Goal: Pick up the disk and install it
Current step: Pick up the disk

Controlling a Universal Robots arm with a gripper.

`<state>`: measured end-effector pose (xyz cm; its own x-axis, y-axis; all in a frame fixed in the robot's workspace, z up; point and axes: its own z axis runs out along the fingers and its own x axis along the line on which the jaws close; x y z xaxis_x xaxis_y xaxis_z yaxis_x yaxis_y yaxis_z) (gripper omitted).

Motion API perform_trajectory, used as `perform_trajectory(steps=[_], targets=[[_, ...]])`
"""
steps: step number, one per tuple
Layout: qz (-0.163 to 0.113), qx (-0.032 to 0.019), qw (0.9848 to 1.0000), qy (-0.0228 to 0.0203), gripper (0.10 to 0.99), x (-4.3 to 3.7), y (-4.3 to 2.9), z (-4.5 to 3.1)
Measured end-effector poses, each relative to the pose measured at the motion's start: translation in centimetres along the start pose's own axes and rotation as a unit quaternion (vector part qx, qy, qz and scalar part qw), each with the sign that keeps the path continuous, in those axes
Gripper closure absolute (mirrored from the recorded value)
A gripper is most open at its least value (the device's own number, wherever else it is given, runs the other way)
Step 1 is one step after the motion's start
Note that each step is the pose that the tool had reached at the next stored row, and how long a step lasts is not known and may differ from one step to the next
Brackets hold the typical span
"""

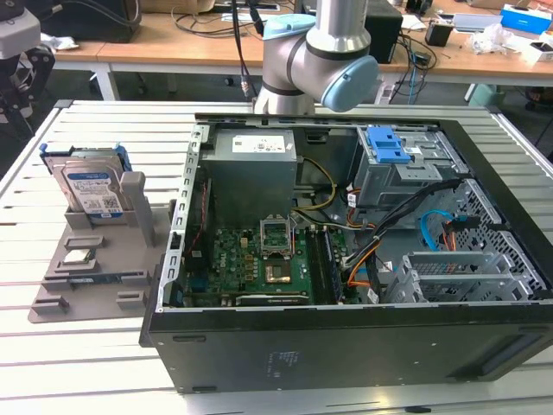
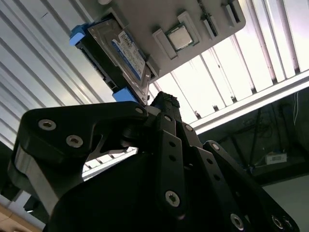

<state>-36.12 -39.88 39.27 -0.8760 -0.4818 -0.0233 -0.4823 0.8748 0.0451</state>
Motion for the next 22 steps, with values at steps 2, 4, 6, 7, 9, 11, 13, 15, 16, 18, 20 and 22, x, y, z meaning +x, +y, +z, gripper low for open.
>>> perform_trajectory(steps=[2, 4, 6, 7, 9, 11, 13, 15, 16, 18, 20, 22], targets=[[-0.008, -0.0002, 1.0, 0.0004, 0.984, 0.0, 0.0, 0.0], [-0.02, -0.0005, 0.9998, 0.0009, 0.984, 0.0, 0.0, 0.0], [-0.027, -0.0006, 0.9996, 0.0012, 0.984, 0.0, 0.0, 0.0], [-0.03, -0.0007, 0.9995, 0.0013, 0.984, 0.0, 0.0, 0.0], [-0.037, -0.0009, 0.9993, 0.0017, 0.984, 0.0, 0.0, 0.0], [-0.044, -0.001, 0.999, 0.002, 0.984, 0.0, 0.0, 0.0], [-0.05, -0.0012, 0.9988, 0.0022, 0.984, 0.0, 0.0, 0.0], [-0.055, -0.0013, 0.9985, 0.0025, 0.984, 0.0, 0.0, 0.0], [-0.06, -0.0014, 0.9982, 0.0027, 0.984, 0.0, 0.0, 0.0], [-0.071, -0.0017, 0.9975, 0.0032, 0.984, 0.0, 0.0, 0.0], [-0.078, -0.0018, 0.9969, 0.0035, 0.984, 0.0, 0.0, 0.0], [-0.088, -0.0021, 0.9961, 0.004, 0.984, 0.0, 0.0, 0.0]])
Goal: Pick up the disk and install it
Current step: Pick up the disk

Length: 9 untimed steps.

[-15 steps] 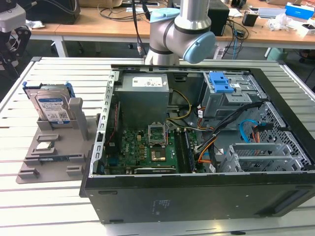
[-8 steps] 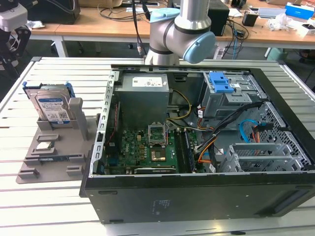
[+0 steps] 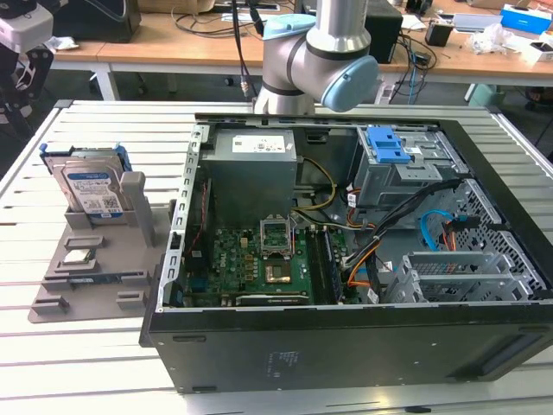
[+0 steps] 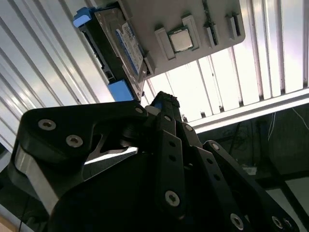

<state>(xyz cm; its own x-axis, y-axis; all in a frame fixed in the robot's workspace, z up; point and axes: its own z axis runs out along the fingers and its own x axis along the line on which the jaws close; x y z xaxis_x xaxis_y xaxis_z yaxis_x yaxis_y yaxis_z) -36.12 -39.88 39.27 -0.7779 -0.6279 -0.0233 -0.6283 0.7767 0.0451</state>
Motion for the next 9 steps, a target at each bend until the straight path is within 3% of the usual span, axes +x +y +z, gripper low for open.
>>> perform_trajectory(steps=[9], targets=[[-0.026, -0.0006, 0.9997, 0.0012, 0.984, 0.0, 0.0, 0.0]])
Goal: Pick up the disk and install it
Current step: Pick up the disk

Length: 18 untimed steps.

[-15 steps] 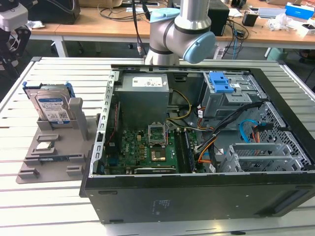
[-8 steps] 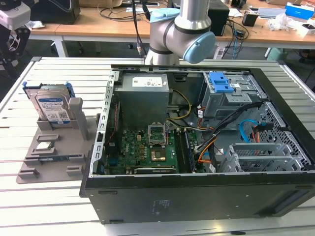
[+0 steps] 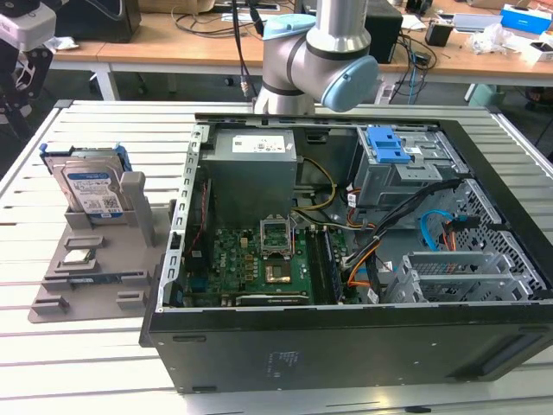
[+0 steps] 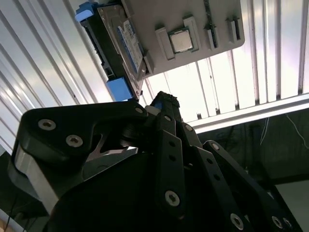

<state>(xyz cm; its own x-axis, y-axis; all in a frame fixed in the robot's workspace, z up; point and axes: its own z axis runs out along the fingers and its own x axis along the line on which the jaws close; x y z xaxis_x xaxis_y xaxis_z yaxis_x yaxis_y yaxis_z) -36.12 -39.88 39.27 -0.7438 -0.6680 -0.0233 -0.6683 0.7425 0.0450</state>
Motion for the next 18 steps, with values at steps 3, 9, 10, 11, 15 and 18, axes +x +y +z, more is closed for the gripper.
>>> perform_trajectory(steps=[3, 9, 10, 11, 15, 18], targets=[[-0.015, -0.0004, 0.9999, 0.0007, 0.984, 0.0, 0.0, 0.0], [-0.033, -0.0008, 0.9994, 0.0015, 0.984, 0.0, 0.0, 0.0], [-0.036, -0.0009, 0.9993, 0.0016, 0.984, 0.0, 0.0, 0.0], [-0.042, -0.001, 0.9991, 0.0019, 0.984, 0.0, 0.0, 0.0], [-0.058, -0.0014, 0.9983, 0.0026, 0.984, 0.0, 0.0, 0.0], [-0.067, -0.0016, 0.9977, 0.003, 0.984, 0.0, 0.0, 0.0]])
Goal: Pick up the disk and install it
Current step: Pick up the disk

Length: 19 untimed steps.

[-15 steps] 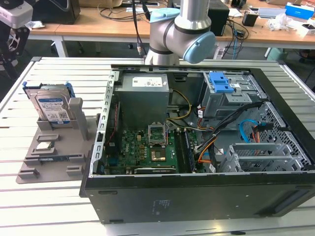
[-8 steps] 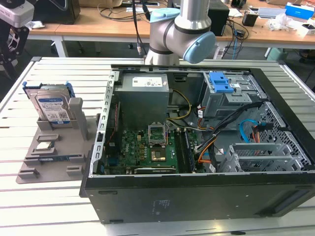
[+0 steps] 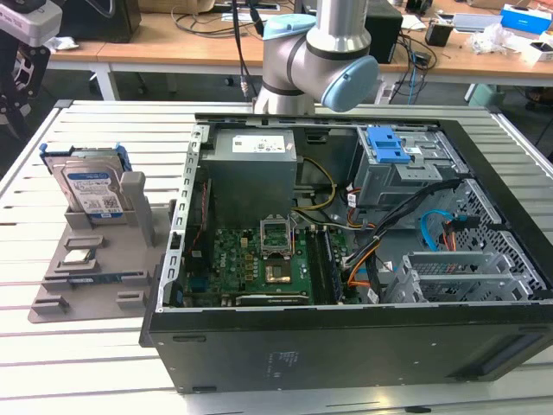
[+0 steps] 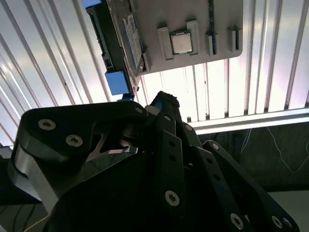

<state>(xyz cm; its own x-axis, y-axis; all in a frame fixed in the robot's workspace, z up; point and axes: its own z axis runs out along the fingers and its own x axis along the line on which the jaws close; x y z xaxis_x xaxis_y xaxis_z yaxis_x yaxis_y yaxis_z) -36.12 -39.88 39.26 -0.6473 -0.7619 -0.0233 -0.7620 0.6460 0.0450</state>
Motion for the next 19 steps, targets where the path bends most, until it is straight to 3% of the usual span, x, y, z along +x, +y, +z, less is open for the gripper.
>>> perform_trajectory(steps=[10, 19], targets=[[-0.033, -0.0008, 0.9994, 0.0015, 0.984, 0.0, 0.0, 0.0], [-0.071, -0.0017, 0.9974, 0.0033, 0.984, 0.0, 0.0, 0.0]])
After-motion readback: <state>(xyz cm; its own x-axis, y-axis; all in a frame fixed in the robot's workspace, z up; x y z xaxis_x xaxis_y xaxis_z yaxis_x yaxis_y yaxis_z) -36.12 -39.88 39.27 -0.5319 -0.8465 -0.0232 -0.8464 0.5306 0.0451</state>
